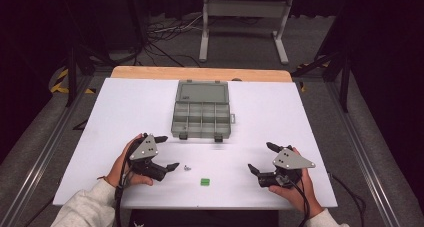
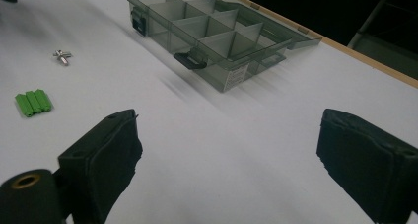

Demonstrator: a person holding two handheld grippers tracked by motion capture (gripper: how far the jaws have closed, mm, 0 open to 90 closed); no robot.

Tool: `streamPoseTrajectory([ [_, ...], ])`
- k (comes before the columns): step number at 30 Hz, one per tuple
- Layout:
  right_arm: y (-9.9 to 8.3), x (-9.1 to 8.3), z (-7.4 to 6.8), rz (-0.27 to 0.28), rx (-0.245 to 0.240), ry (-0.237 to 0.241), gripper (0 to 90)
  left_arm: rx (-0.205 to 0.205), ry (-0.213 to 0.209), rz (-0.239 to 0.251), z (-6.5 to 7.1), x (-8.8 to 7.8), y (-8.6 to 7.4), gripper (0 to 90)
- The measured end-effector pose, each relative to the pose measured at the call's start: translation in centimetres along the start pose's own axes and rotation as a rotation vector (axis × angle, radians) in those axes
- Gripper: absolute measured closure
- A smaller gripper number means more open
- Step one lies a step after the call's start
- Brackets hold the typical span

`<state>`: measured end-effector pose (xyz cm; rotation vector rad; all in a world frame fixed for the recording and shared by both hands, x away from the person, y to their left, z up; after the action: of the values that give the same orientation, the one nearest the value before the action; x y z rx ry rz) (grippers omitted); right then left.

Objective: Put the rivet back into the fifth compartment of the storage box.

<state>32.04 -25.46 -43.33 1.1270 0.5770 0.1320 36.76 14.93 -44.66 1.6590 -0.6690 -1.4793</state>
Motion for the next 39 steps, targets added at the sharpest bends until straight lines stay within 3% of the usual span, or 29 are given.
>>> streamPoseTrajectory([
  [1, 0.0, 0.0, 0.0, -0.001, 0.003, 0.001, 9.4, 0.000, 0.000, 0.000, 0.0, 0.0, 0.0, 9.2],
  [2, 0.0, 0.0, 0.0, 0.001, -0.001, 0.000, 9.4, -0.005, -0.049, -0.013, 0.2, 0.7, 0.0, 12.6],
  [3, 0.0, 0.0, 0.0, 0.002, -0.001, 0.001, 9.4, 0.007, -0.071, -0.029, 0.4, 1.1, 0.1, 14.7],
  [11, 0.0, 0.0, 0.0, 0.000, -0.003, 0.003, 9.5, 0.024, -0.155, -0.112, 0.9, 3.7, 0.5, 31.0],
  [13, 0.0, 0.0, -0.1, -0.003, -0.002, 0.004, 9.5, 0.023, -0.169, -0.142, 0.7, 4.1, 0.5, 40.0],
  [17, -0.1, 0.1, 0.0, -0.006, 0.000, 0.005, 9.5, 0.020, -0.214, -0.155, 0.2, 4.5, 0.3, 52.8],
  [25, -0.1, 0.2, -0.2, -0.011, -0.011, 0.011, 9.8, 0.018, -0.241, -0.171, 0.1, 5.0, 0.3, 71.9],
  [30, -0.1, 0.2, -0.2, -0.014, -0.013, 0.013, 9.8, 0.042, -0.255, -0.178, 0.3, 5.1, 0.4, 82.4],
  [36, -0.1, 0.2, -0.3, -0.009, -0.014, 0.014, 9.7, 0.046, -0.240, -0.183, 0.2, 4.9, 0.5, 83.0],
  [39, 0.0, 0.2, -0.2, -0.007, -0.013, 0.011, 9.7, 0.037, -0.232, -0.157, 0.1, 4.6, 0.6, 83.0],
])
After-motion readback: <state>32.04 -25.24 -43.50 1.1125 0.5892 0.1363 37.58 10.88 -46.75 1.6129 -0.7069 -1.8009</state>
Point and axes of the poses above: each handheld gripper's, and its own axes: x roughly forward along the jaws, y roughly out of its top, z roughly to its right, the point moved 1 cm from there along x, roughly forward along the jaws, and after that the axes turned 13 degrees about -y, right-handed, at the moved point
